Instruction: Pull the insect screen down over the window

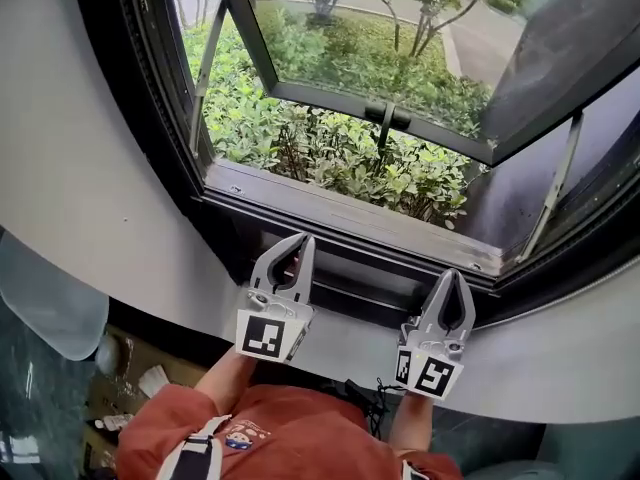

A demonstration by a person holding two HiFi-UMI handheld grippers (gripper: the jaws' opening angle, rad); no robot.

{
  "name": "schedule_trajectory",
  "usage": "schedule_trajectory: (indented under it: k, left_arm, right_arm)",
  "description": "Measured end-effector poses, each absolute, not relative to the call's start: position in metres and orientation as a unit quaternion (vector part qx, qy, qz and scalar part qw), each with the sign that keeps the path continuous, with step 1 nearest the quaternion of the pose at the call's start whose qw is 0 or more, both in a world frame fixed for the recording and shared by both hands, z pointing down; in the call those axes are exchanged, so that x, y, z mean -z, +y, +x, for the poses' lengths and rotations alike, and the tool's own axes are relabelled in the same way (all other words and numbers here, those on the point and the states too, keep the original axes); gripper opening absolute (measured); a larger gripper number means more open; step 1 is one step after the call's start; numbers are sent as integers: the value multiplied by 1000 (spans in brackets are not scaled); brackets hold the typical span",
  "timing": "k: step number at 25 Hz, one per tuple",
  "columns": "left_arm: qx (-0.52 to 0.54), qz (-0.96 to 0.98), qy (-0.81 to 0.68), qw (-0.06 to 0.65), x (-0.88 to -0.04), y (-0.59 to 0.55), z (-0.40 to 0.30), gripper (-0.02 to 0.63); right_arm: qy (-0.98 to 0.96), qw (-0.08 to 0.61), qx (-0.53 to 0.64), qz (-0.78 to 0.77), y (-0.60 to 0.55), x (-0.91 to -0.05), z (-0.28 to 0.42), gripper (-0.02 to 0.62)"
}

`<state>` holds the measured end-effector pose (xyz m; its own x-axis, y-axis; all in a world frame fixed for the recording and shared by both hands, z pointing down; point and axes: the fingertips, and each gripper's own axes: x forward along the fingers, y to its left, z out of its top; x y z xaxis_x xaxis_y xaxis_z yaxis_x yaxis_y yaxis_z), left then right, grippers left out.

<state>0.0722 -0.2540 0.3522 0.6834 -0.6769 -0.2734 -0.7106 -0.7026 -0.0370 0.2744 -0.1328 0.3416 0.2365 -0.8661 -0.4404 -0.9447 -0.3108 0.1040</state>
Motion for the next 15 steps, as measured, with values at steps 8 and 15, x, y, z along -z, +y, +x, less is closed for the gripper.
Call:
schedule_trajectory:
  k: [8,15]
  left_arm:
    - [-147,-908,378,105,-307,-272,57,6]
    - [-184,-892,373,178,-240,-285,50,6]
  right_arm:
    - [570,90,-301,-759,-138,-275,263,9]
    - [542,69,-396,-738,-138,-206,262,9]
